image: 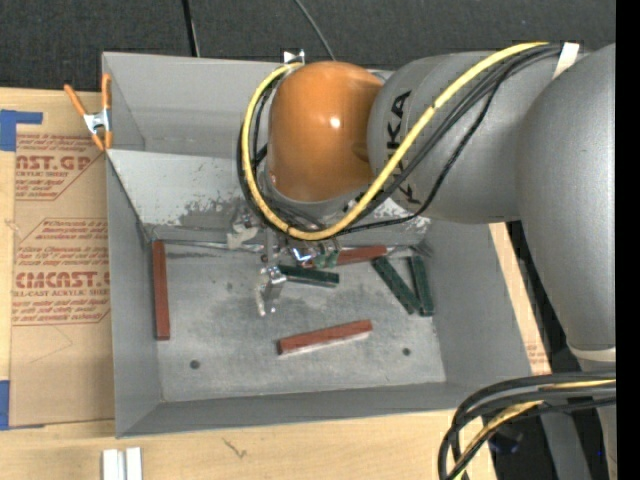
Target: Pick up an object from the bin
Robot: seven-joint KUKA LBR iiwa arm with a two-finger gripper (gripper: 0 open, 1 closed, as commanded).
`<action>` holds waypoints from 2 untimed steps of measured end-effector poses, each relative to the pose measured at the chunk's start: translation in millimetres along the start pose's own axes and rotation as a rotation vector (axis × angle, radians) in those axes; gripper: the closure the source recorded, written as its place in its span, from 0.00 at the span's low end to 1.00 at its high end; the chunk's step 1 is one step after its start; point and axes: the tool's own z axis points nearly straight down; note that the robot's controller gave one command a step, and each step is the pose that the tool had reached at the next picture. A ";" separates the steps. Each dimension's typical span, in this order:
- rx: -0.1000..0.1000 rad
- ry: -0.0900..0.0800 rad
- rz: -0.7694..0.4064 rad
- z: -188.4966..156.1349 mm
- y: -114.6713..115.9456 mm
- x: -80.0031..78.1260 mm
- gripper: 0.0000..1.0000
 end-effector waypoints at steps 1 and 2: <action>-0.001 0.001 -0.213 -3.4 -40.4 19.8 0.00; 0.001 -0.003 -0.315 42.7 -62.1 39.8 0.00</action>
Offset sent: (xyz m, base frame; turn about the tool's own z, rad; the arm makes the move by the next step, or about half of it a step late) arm -0.0268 -0.0801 -0.0615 -0.2932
